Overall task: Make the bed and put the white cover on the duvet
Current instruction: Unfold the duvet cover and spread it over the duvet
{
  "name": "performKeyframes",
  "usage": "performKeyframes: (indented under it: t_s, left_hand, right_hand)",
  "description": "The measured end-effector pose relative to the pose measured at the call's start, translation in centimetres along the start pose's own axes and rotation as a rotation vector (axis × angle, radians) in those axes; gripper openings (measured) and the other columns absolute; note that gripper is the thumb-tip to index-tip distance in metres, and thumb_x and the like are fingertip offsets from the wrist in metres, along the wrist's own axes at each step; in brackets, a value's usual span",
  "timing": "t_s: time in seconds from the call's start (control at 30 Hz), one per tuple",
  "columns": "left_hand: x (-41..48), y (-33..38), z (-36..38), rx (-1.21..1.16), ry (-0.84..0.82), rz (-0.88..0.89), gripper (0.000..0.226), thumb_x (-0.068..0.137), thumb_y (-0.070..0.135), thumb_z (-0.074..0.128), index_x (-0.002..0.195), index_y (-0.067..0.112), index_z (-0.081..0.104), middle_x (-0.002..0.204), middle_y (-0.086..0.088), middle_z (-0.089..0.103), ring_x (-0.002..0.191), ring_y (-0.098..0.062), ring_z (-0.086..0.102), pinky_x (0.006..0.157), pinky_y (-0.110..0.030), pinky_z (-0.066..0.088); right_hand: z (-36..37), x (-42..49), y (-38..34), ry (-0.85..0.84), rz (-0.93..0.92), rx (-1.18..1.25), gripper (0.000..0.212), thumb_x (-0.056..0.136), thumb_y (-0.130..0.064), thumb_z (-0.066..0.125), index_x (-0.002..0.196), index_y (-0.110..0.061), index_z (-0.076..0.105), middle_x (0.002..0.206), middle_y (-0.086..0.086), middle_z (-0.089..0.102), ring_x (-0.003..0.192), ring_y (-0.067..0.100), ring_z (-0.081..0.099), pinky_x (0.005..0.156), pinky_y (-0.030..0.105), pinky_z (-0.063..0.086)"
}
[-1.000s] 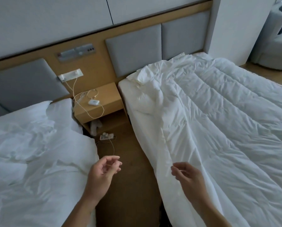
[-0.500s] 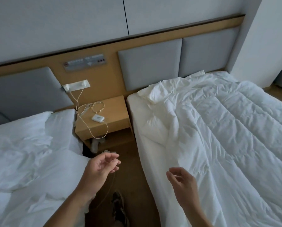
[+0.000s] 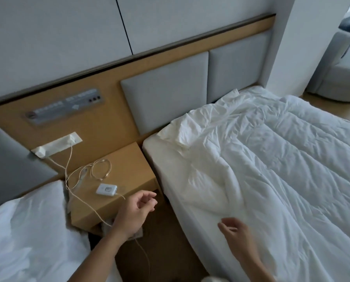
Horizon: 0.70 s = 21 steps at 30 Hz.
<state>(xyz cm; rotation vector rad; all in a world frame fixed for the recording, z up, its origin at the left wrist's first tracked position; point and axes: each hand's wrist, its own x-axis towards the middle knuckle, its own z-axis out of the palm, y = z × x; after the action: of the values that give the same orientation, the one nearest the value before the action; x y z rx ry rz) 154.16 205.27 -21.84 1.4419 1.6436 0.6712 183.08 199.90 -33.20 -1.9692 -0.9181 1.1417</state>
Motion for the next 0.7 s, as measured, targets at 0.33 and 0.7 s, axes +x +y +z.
performKeyframes:
  t_s: [0.33, 0.7]
  left_hand:
    - [15.6, -0.9, 2.0, 0.245, -0.202, -0.077, 0.016, 0.099, 0.026, 0.063, 0.113, 0.031, 0.063, 0.099, 0.007, 0.069, 0.091, -0.011, 0.067, 0.080, -0.028, 0.057]
    - [45.6, -7.6, 15.6, 0.772, -0.475, 0.146, 0.044, 0.098, 0.027, 0.052, 0.142, 0.024, 0.053, 0.140, 0.004, 0.051, 0.119, -0.017, 0.055, 0.098, -0.031, 0.047]
  right_hand:
    - [7.3, 13.6, -4.7, -0.055, 0.075, -0.224, 0.051, 0.086, -0.048, 0.074, 0.129, -0.023, 0.060, 0.122, -0.007, 0.063, 0.103, 0.009, 0.062, 0.088, 0.027, 0.052]
    - [20.0, 36.6, 2.1, -0.215, 0.191, -0.696, 0.057, 0.087, -0.031, 0.055, 0.139, -0.011, 0.045, 0.127, 0.010, 0.066, 0.118, 0.029, 0.063, 0.096, 0.038, 0.051]
